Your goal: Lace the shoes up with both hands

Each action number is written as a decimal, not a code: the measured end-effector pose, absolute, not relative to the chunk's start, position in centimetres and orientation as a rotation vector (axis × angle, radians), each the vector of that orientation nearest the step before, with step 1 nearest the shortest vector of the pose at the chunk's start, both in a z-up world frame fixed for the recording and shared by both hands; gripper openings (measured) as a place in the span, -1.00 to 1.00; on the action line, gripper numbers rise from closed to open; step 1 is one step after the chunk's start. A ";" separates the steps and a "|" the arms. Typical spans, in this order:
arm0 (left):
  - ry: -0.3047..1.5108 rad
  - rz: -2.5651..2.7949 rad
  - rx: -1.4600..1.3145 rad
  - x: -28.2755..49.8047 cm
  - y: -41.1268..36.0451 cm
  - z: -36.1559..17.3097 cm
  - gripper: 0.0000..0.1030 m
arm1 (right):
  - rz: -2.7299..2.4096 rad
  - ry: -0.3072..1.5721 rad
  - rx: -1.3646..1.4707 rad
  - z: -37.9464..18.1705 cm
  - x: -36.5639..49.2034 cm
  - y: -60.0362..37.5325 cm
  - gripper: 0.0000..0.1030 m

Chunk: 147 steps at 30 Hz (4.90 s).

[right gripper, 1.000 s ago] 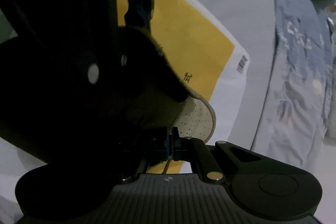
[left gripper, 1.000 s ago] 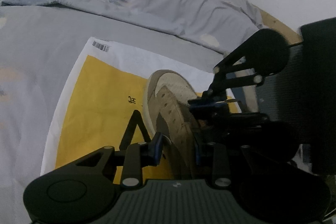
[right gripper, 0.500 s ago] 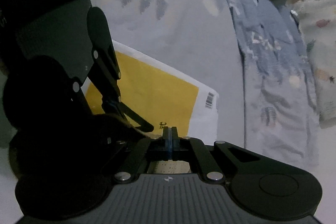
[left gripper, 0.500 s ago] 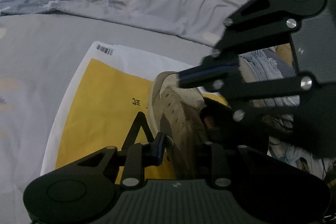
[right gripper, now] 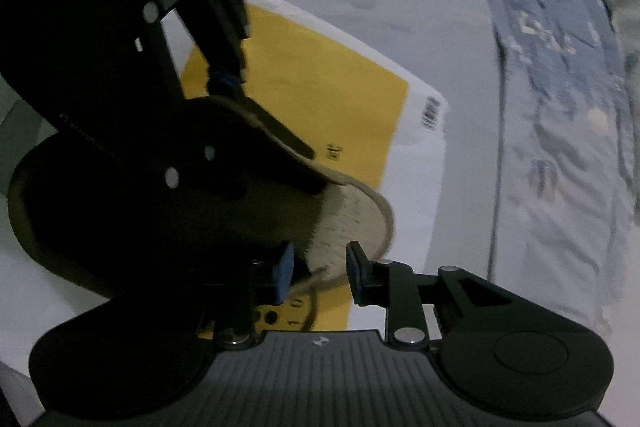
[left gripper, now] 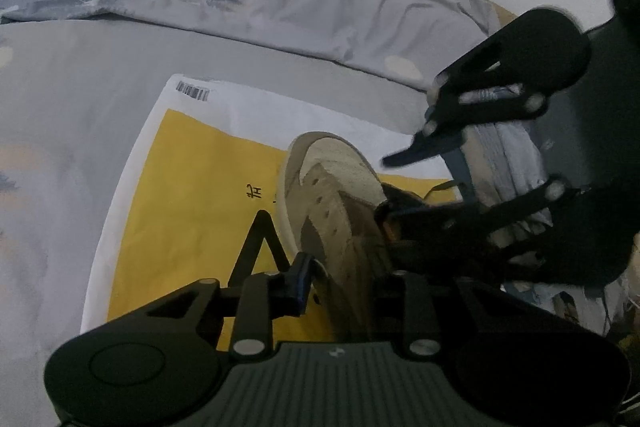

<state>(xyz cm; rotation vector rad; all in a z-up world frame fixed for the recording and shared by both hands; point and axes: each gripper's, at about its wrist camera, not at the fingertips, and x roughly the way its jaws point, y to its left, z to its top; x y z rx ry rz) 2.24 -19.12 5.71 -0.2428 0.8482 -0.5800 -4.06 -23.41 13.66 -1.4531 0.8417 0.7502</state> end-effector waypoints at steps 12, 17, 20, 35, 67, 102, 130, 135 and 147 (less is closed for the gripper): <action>0.859 -0.627 -0.250 2.2 -18.5 5.5 -0.46 | 0.762 0.894 -1.661 9.5 -2.4 -22.5 -0.55; 0.865 -0.646 -0.231 2.2 -18.4 5.7 -0.47 | 0.766 0.904 -1.732 8.3 -1.9 -22.8 -0.68; 0.863 -0.650 -0.225 2.3 -18.4 5.6 -0.47 | 0.778 0.906 -1.755 8.0 -1.7 -22.8 -0.69; 0.859 -0.660 -0.208 1.8 -18.5 5.7 -0.48 | 0.844 0.898 -1.822 7.6 -1.5 -22.7 -0.79; 0.842 -0.627 -0.178 1.4 -19.6 5.3 -0.53 | 0.542 0.574 -0.793 19.4 -2.5 -23.9 -0.98; 0.842 -0.603 -0.205 1.9 -19.7 5.2 -0.42 | 0.109 0.833 0.174 14.3 3.7 -37.7 -0.55; 0.851 -0.608 -0.219 2.1 -19.5 5.1 -0.42 | 0.058 0.694 0.115 14.1 3.5 -35.6 -1.00; 0.851 -0.604 -0.218 2.1 -19.6 5.1 -0.42 | 0.121 0.594 -0.028 16.5 2.1 -33.1 -1.00; 0.843 -0.577 -0.179 2.0 -20.4 4.8 -0.44 | 0.113 0.397 -0.027 17.2 -2.9 -31.9 -1.00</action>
